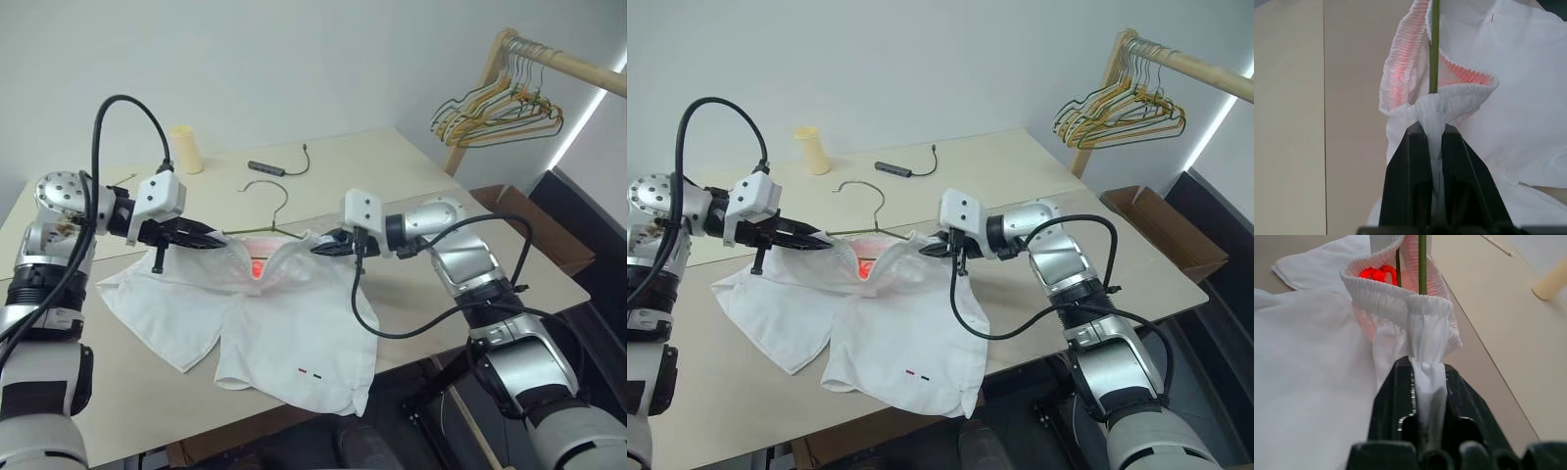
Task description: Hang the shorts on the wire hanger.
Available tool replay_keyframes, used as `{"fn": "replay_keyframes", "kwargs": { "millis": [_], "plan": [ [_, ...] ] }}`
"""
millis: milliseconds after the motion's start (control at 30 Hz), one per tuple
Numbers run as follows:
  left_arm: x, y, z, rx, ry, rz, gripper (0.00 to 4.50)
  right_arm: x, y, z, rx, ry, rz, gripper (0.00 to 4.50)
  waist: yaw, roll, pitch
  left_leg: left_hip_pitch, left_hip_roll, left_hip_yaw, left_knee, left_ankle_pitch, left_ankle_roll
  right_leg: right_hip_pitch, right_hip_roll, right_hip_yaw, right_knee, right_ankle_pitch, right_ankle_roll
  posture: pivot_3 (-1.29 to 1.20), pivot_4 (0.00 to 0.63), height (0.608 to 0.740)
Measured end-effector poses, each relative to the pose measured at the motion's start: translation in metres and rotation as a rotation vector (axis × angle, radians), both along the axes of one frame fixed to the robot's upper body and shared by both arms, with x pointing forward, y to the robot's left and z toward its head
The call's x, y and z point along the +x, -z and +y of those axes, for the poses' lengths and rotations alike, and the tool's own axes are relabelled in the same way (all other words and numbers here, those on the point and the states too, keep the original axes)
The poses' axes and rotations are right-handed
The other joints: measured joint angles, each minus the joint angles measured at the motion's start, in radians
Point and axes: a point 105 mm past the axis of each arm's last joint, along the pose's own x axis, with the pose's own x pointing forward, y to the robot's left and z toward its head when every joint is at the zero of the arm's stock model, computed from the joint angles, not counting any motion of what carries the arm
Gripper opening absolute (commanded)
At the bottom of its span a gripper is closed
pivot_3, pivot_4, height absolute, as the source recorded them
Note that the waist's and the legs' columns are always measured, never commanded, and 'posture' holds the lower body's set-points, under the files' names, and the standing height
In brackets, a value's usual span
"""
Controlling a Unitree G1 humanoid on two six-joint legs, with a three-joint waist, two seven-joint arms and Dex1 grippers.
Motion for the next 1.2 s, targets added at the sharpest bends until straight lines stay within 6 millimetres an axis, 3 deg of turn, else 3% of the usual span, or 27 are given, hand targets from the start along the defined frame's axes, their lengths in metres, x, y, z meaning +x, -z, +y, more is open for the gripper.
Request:
{"fn": "replay_keyframes", "kwargs": {
  "millis": [133, 400, 600, 800, 900, 1033, 1200],
  "plan": [
    [0.001, 0.002, -0.002, -0.013, 0.001, 0.013, 0.00, 0.001, 0.001, -0.002, -0.010, 0.008, -0.003, 0.02, -0.001, 0.000, 0.000, 0.000, 0.000, 0.000, 0.000, 0.000, 0.000, 0.000, 0.000, 0.000, 0.000, 0.000, 0.000, -0.19, 0.000, 0.740],
    [0.006, -0.005, -0.005, -0.086, 0.005, -0.009, 2.49, 0.004, 0.008, -0.006, -0.017, 0.063, 0.020, 0.00, -0.001, 0.000, 0.000, 0.000, 0.000, 0.000, 0.000, 0.000, 0.000, 0.000, 0.000, 0.000, -0.001, 0.000, 0.000, -0.22, 0.000, 0.740],
    [0.009, -0.011, 0.005, -0.152, -0.032, -0.035, 4.37, 0.006, 0.014, -0.019, 0.028, 0.179, 0.074, 0.00, -0.009, 0.000, 0.000, 0.000, 0.000, 0.000, 0.000, 0.000, 0.000, 0.000, 0.000, 0.000, -0.001, 0.000, 0.000, -0.26, 0.000, 0.740],
    [0.015, -0.034, 0.007, -0.278, -0.066, -0.115, 4.47, 0.012, 0.011, -0.056, 0.090, 0.414, 0.136, 0.00, -0.017, 0.000, 0.000, -0.001, 0.001, 0.000, 0.000, 0.000, 0.000, 0.000, -0.002, 0.000, -0.004, 0.000, 0.000, -0.32, 0.000, 0.740],
    [0.017, -0.041, -0.006, -0.436, -0.054, -0.124, 4.47, 0.018, 0.012, -0.088, 0.081, 0.633, 0.183, 0.00, -0.026, 0.000, 0.000, -0.001, 0.000, -0.001, 0.001, 0.000, 0.000, 0.000, -0.006, -0.001, -0.004, 0.000, 0.001, -0.36, 0.000, 0.740],
    [0.006, -0.050, -0.022, -0.728, -0.008, -0.077, 4.47, 0.020, 0.011, -0.128, 0.113, 0.953, 0.261, 0.00, -0.062, 0.000, 0.000, -0.001, -0.004, -0.001, 0.001, 0.000, 0.000, 0.000, -0.011, 0.000, -0.002, -0.001, 0.003, -0.39, 0.000, 0.740],
    [-0.010, -0.061, -0.031, -0.926, 0.050, -0.038, 4.47, 0.016, 0.018, -0.170, 0.109, 1.281, 0.301, 0.00, -0.114, 0.000, -0.001, -0.001, -0.009, -0.001, 0.001, 0.001, 0.001, 0.001, -0.016, 0.001, 0.000, -0.002, 0.007, -0.39, 0.000, 0.740]
  ]
}}
